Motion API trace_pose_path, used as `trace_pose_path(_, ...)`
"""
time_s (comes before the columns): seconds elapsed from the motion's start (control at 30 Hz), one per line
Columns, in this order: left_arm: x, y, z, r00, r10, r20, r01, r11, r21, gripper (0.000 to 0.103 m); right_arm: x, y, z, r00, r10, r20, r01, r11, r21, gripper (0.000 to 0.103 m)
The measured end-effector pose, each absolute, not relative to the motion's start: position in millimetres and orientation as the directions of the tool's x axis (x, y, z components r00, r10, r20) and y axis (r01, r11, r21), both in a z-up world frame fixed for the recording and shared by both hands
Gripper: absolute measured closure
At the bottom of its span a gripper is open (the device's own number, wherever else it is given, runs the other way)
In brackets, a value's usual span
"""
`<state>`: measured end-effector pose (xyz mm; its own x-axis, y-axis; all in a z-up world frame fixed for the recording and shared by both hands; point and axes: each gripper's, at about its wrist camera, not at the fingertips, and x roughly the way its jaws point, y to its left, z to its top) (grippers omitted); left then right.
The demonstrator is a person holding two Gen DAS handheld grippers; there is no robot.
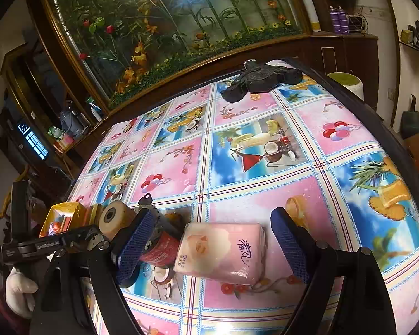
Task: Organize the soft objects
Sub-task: 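Move the left tool to the wrapped sponge strips while the right tool reaches the pink tissue pack, then grasp the wrapped sponge strips with the left tool while the right tool grasps the pink tissue pack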
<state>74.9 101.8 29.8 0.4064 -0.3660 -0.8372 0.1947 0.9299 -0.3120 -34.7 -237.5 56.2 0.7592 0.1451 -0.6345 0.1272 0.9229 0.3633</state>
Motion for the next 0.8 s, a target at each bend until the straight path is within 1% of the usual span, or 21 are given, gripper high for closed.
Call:
trace_pose_path(0.03, 70.8, 102.7, 29.6, 0.387, -0.375, -0.842, 0.201, 0.926, -0.319, 0.033, -34.6, -238.3, 55.9, 0.759, 0.143, -0.635, 0.13, 0.923, 0.363, 0.017)
trace_pose_path(0.13, 53.0, 92.1, 27.9, 0.321, -0.347, -0.881, 0.268, 0.926, -0.267, 0.033, -34.5, -239.3, 54.5, 0.755, 0.144, -0.64, 0.136, 0.92, 0.367, 0.017)
trace_pose_path(0.17, 48.7, 91.2, 27.9, 0.308, -0.35, -0.885, 0.273, 0.923, -0.27, 0.033, -34.2, -239.3, 54.4, 0.754, 0.143, -0.641, 0.137, 0.92, 0.367, 0.017)
trace_pose_path(0.27, 48.8, 99.6, 37.4, 0.348, -0.395, -0.85, 0.241, 0.914, -0.326, 0.033, -34.1, -238.7, 54.7, 0.756, 0.143, -0.639, 0.134, 0.921, 0.365, 0.017)
trace_pose_path(0.33, 59.2, 101.4, 40.9, 0.407, -0.348, -0.845, 0.211, 0.935, -0.284, 0.033, -34.3, -238.4, 54.3, 0.757, 0.143, -0.638, 0.133, 0.922, 0.364, 0.017)
trace_pose_path(0.43, 79.1, 97.5, 29.3, 0.41, -0.29, -0.865, 0.183, 0.955, -0.234, 0.033, -34.3, -239.0, 54.2, 0.756, 0.143, -0.639, 0.135, 0.921, 0.366, 0.017)
trace_pose_path(0.47, 82.6, 94.6, 30.6, 0.437, -0.277, -0.856, 0.187, 0.959, -0.214, 0.033, -34.0, -239.6, 53.9, 0.756, 0.143, -0.639, 0.136, 0.92, 0.367, 0.017)
trace_pose_path(0.6, 103.4, 94.6, 31.2, 0.44, -0.351, -0.827, 0.183, 0.936, -0.3, 0.033, -33.6, -241.3, 53.4, 0.754, 0.149, -0.639, 0.135, 0.918, 0.374, 0.017)
trace_pose_path(0.73, 118.3, 107.7, 32.5, 0.494, -0.341, -0.799, 0.128, 0.938, -0.321, 0.032, -33.2, -241.9, 53.4, 0.753, 0.153, -0.64, 0.133, 0.917, 0.376, 0.017)
trace_pose_path(0.8, 117.4, 104.4, 32.0, 0.49, -0.333, -0.806, 0.139, 0.942, -0.305, 0.032, -32.6, -242.2, 53.2, 0.754, 0.151, -0.64, 0.136, 0.916, 0.376, 0.017)
